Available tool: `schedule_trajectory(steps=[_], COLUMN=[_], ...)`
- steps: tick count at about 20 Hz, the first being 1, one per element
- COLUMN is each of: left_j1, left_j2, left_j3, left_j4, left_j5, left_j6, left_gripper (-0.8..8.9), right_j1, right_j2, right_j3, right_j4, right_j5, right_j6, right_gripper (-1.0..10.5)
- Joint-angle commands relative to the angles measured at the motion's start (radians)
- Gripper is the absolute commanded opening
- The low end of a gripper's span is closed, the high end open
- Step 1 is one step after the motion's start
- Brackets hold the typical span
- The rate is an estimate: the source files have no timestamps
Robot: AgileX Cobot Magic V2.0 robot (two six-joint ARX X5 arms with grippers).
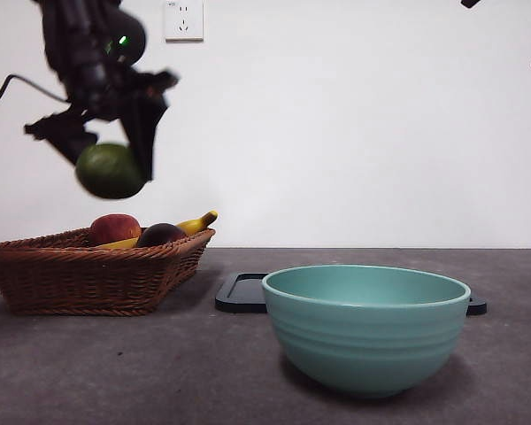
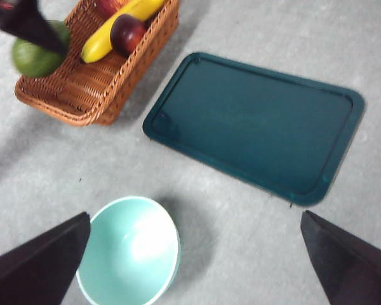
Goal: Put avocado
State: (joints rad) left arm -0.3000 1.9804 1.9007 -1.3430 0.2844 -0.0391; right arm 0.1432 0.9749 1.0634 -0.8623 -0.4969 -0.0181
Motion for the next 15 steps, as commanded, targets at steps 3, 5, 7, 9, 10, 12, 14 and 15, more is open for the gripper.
schedule_trajectory(steps=[3,5,7,9,10,12,14,15], left_j1=[-0.175,-0.275,-0.372,-0.467,-0.495,-0.544,-0.574,-0.586], left_j2=[-0.065,-0.072,-0.071,-0.071,-0.071,-0.071,-0.068,-0.060], left_j3=[0.024,0.024,0.008,-0.037,-0.058,-0.104,-0.137,-0.138], left_j4=[-0.034,-0.051,-0.043,-0.005,0.024,0.104,0.157,0.171], left_j5=[0.017,0.016,0.011,0.000,0.000,0.000,0.000,-0.001], left_j6=[0.021,0.021,0.020,-0.001,-0.031,-0.096,-0.147,-0.171], left_gripper=[2.04,2.04,2.04,2.04,2.04,2.04,2.04,2.04], right_j1=[0.003,0.003,0.003,0.003,0.003,0.003,0.003,0.003], right_j2=[0.003,0.003,0.002,0.002,0.002,0.000,-0.008,-0.014], right_j3=[0.021,0.021,0.021,0.025,0.026,0.028,0.031,0.031], right_j4=[-0.020,-0.022,-0.022,-0.022,-0.022,-0.023,-0.029,-0.030], right_j5=[0.000,0.000,0.000,0.005,0.015,0.061,0.109,0.142], right_j6=[0.016,0.021,0.038,0.060,0.069,0.091,0.098,0.104], right_gripper=[6.4,6.4,6.4,6.4,6.4,6.4,6.4,6.4])
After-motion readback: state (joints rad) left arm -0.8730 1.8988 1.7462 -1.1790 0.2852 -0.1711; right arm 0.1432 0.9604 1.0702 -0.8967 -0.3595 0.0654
